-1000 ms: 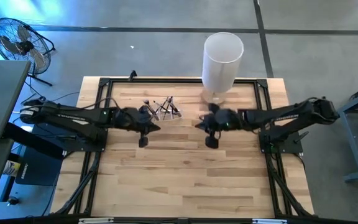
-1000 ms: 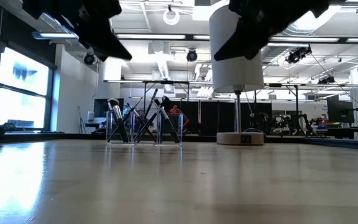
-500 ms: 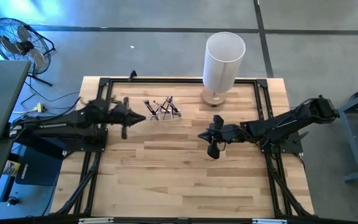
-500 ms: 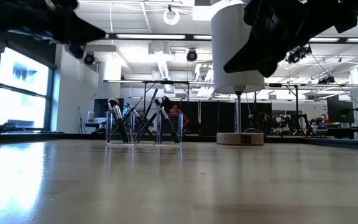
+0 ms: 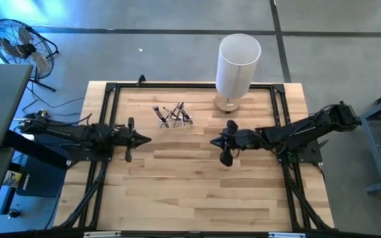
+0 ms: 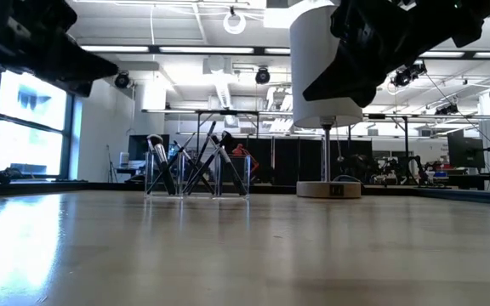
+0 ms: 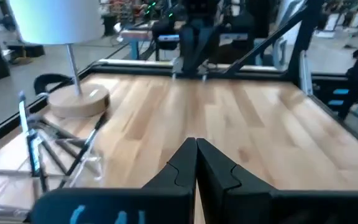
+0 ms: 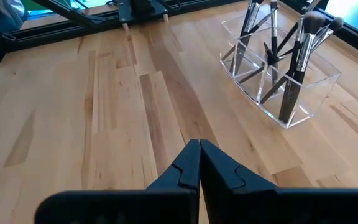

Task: Put items in baskets/containers
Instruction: Return to Home Position

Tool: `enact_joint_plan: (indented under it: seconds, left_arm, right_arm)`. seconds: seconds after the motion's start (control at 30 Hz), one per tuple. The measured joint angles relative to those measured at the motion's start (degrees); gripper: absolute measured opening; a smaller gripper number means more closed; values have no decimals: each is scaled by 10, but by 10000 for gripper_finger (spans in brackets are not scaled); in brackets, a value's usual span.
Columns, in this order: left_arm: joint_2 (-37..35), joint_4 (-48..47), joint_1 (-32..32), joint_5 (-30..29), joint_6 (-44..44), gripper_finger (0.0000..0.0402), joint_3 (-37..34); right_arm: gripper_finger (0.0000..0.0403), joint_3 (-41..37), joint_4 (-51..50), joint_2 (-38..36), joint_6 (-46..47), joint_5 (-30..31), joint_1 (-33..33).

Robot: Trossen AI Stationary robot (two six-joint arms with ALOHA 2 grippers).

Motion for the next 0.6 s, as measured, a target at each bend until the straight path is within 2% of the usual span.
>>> enact_joint_plan:
  seconds: [0.07, 0.27, 0.4, 0.47, 0.6]
  left_arm:
    - [-13, -29, -5, -2, -1, 0, 0]
    - [-90, -112, -5, 66, 10, 0, 0]
    - [-159, -157, -5, 56, 22, 0, 0]
    - [-193, -155, -5, 65, 39, 0, -9]
    - [-190, -79, -5, 131, 58, 0, -44]
  right_arm:
    - [0, 0, 1, 0, 0, -3, -3]
    - [0, 0, 3, 0, 0, -10, -3]
    - [0, 0, 3, 0, 0, -9, -3]
    - [0, 0, 3, 0, 0, -9, -3]
    - [0, 1, 4, 0, 0, -9, -3]
